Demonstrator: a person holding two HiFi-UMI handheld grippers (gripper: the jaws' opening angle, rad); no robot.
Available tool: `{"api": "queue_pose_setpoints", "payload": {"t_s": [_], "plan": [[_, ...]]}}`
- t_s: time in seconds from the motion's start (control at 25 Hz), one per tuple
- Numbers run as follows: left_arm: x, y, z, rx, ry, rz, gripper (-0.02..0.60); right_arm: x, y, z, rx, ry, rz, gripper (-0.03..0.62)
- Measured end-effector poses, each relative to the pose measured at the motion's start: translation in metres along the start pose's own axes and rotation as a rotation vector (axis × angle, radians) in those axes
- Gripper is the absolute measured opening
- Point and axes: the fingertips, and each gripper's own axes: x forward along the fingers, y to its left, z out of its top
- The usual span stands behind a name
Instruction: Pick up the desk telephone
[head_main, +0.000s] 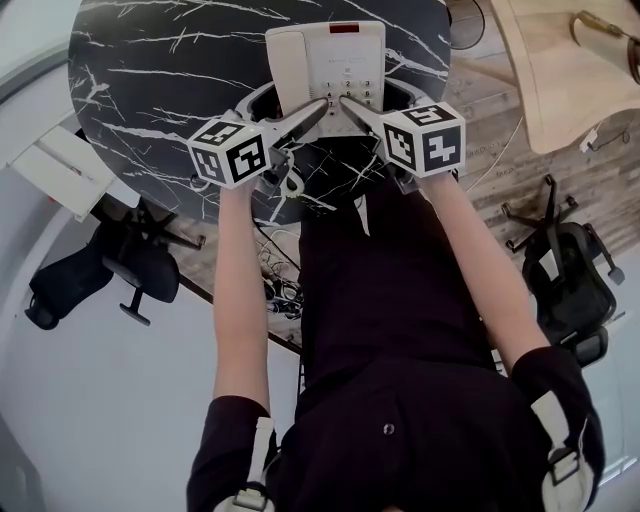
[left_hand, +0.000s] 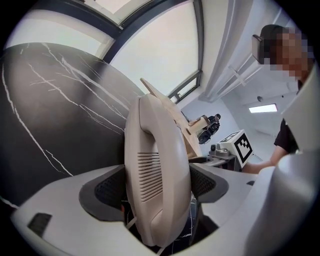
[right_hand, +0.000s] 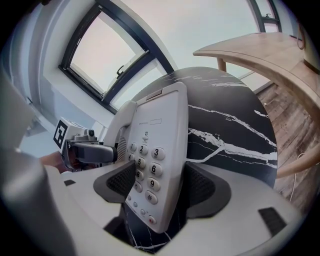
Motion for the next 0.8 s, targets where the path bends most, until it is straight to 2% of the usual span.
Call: {"api": "queue_pose_setpoints", "payload": {"t_s": [0.48, 0.64, 0.8], "plan": [[-0.005, -0.001, -0.005, -0.032, -0.001, 0.003, 0.39, -0.001, 0.004, -0.001, -0.009, 0.004, -0.002, 0.314], [-0.023, -0.011, -0.005, -0.048, -0.054, 0.003, 0.39, -0.01, 0.02, -0.003, -0.003, -0.013, 0.009, 0.314], [-0.048, -0.021, -0.009, -0.022, -0.088, -0.001, 0.39, -0.021, 0.044, -0.006, -0.029, -0.032, -0.001, 0.314]]}}
